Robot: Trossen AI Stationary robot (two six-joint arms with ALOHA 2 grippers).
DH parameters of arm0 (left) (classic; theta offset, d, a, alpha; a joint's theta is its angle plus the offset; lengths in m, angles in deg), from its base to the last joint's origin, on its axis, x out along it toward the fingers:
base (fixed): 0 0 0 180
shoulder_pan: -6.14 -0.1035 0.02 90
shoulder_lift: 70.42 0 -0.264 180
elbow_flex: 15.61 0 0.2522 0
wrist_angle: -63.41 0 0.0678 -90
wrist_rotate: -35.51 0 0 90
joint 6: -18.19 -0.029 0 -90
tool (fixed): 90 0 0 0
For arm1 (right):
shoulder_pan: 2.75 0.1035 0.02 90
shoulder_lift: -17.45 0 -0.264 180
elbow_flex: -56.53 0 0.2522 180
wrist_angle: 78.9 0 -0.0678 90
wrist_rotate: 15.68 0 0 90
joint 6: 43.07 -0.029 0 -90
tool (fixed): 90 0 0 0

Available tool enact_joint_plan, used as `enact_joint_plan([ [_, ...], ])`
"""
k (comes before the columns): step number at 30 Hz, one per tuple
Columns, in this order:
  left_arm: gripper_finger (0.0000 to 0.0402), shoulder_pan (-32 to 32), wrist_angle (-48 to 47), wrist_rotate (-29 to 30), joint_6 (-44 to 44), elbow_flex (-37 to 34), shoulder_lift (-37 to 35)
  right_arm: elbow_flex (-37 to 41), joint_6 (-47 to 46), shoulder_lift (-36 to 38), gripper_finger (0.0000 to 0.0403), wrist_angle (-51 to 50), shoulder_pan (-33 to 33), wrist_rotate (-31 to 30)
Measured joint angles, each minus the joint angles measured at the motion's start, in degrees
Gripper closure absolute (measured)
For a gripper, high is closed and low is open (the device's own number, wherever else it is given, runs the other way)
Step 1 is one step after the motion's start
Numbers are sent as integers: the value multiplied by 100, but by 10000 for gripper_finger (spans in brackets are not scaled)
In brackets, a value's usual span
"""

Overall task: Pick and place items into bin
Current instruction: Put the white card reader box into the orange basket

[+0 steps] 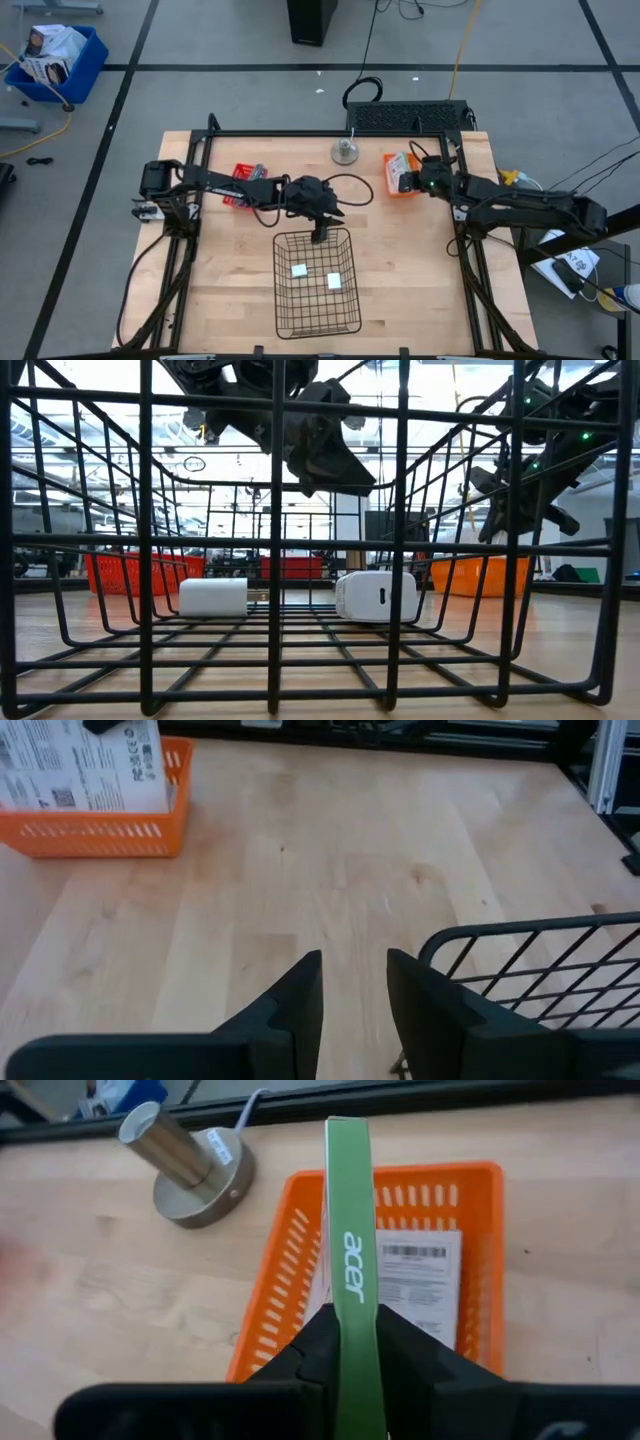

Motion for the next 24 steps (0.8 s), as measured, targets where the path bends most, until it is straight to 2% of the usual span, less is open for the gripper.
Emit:
enact_joint_plan([
  [7, 284, 0, 2, 2, 11, 2, 0, 328, -61, -19, 324, 744, -330, 866],
  [18, 284, 1, -87, -3, 68, 2, 4, 364, 290, 15, 180, 921, -351, 1003],
  [24, 284, 18, 50, -7, 176, 2, 5, 364, 680, 387, 151, 1518, -349, 1267],
])
